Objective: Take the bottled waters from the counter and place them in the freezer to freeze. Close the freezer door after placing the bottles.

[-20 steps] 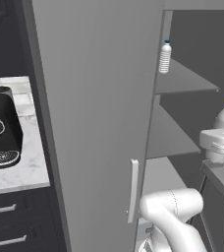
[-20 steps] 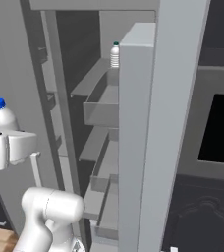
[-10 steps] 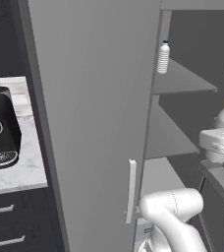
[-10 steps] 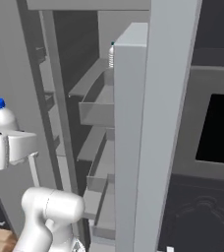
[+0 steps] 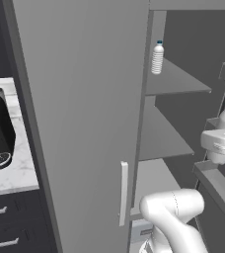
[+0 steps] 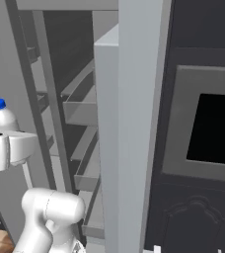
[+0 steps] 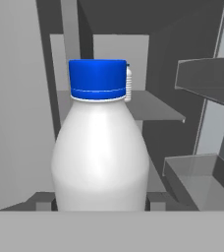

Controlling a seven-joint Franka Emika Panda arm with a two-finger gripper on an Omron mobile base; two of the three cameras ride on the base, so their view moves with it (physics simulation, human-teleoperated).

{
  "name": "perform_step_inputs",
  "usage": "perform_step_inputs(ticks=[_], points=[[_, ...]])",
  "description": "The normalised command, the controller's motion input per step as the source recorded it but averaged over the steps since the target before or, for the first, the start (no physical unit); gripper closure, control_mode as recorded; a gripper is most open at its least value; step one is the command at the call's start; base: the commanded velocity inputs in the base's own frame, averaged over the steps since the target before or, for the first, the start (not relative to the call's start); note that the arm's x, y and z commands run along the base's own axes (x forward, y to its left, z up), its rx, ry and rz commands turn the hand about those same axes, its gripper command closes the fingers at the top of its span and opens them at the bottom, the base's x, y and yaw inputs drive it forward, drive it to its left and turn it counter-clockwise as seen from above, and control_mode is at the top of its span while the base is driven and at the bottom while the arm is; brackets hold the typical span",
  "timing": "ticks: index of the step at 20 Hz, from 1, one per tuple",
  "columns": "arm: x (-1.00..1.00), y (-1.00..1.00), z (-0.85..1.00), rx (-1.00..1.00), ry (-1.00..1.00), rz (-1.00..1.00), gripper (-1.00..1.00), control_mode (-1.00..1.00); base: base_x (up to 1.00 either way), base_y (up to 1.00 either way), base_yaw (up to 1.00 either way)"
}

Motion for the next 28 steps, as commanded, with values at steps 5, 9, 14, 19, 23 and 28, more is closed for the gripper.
perform_step_inputs(ticks=[5,9,14,19,23,28], points=[[0.0,0.0,0.0,0.0,0.0,0.0,1.0,1.0,0.06,-0.03,0.0],[0.0,0.0,0.0,0.0,0.0,0.0,1.0,1.0,0.04,0.0,0.0],[0.0,0.0,0.0,0.0,0.0,0.0,1.0,1.0,0.05,0.0,0.0],[0.02,0.0,0.0,0.0,0.0,0.0,1.0,-1.0,0.03,0.0,0.0],[0.04,0.0,0.0,0.0,0.0,-0.01,1.0,-1.0,0.0,0.0,0.0],[0.25,-0.04,0.0,0.01,0.08,-0.16,1.0,-1.0,0.0,0.0,0.0]])
